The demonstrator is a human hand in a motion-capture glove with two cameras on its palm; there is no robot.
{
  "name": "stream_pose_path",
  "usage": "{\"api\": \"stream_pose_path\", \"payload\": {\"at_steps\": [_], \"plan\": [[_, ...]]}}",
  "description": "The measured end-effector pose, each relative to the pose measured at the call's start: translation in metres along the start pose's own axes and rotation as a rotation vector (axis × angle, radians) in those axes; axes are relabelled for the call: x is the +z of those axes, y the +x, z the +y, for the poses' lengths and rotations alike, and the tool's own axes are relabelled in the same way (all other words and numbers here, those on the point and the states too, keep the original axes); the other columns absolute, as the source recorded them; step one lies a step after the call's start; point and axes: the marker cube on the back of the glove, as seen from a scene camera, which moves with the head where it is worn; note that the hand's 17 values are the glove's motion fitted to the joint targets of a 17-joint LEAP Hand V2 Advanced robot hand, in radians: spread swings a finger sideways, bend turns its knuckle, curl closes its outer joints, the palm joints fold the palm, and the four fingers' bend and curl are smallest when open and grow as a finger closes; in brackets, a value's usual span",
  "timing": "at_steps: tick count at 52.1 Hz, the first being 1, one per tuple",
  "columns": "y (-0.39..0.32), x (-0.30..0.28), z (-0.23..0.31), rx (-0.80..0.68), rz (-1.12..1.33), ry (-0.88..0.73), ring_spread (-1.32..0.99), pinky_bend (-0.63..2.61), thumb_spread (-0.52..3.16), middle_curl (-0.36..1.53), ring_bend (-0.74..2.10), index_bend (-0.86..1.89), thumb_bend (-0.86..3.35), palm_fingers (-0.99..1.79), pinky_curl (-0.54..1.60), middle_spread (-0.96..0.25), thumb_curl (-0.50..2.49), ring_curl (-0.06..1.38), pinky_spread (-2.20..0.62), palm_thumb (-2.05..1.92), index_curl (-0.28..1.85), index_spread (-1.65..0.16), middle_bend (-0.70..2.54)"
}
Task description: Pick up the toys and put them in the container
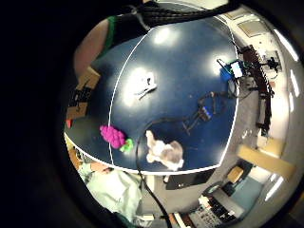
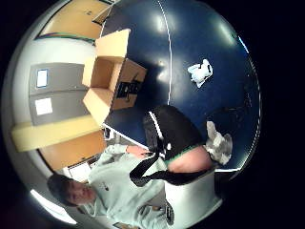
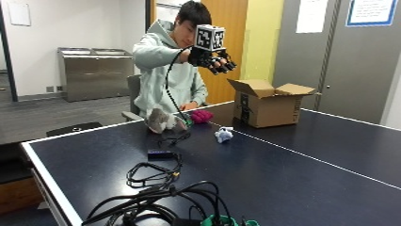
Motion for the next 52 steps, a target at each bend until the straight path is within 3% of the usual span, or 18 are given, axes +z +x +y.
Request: {"api": "stream_pose_path", "payload": {"at_steps": [6, 14, 27, 38, 42, 46, 52], "plan": [[0.005, 0.008, -0.017, 0.006, 0.008, -0.019, -0.01, 0.72, 0.80, 0.05, 0.22, 0.11, 0.09, -0.06, 0.20, 0.00, 0.05, 0.05, 0.02, 0.11, 0.04, -0.19, 0.14], [0.025, 0.040, -0.048, -0.009, -0.012, -0.073, -0.01, 0.79, 1.12, 0.10, 0.24, 0.11, 0.09, -0.12, 0.25, 0.01, 0.11, 0.09, 0.03, 0.11, 0.09, -0.24, 0.16], [0.044, 0.139, -0.077, 0.068, 0.187, -0.294, -0.01, 0.89, 1.28, 0.14, 0.19, 0.09, 0.17, -0.27, 0.31, 0.00, 0.22, 0.14, 0.03, 0.30, 0.10, -0.27, 0.12], [0.057, 0.195, -0.092, 0.144, 0.305, -0.294, -0.01, 0.87, 1.38, 0.15, 0.15, 0.15, 0.27, -0.26, 0.31, 0.00, 0.32, 0.15, 0.03, 0.51, 0.15, -0.31, 0.10], [0.057, 0.207, -0.092, 0.149, 0.336, -0.204, -0.01, 0.84, 1.45, 0.13, 0.15, 0.25, 0.32, -0.22, 0.31, 0.00, 0.34, 0.15, 0.03, 0.56, 0.20, -0.33, 0.06], [0.058, 0.206, -0.089, 0.133, 0.309, -0.144, -0.02, 0.76, 1.51, 0.11, 0.13, 0.55, 0.33, -0.04, 0.29, -0.02, 0.33, 0.14, 0.02, 0.55, 0.30, -0.34, 0.06], [0.041, 0.207, -0.068, 0.118, 0.144, -0.267, -0.08, 0.65, 1.50, 0.17, 0.16, 0.77, 0.30, 0.23, 0.25, -0.09, 0.34, 0.13, 0.00, 0.52, 0.38, -0.31, 0.27]]}}
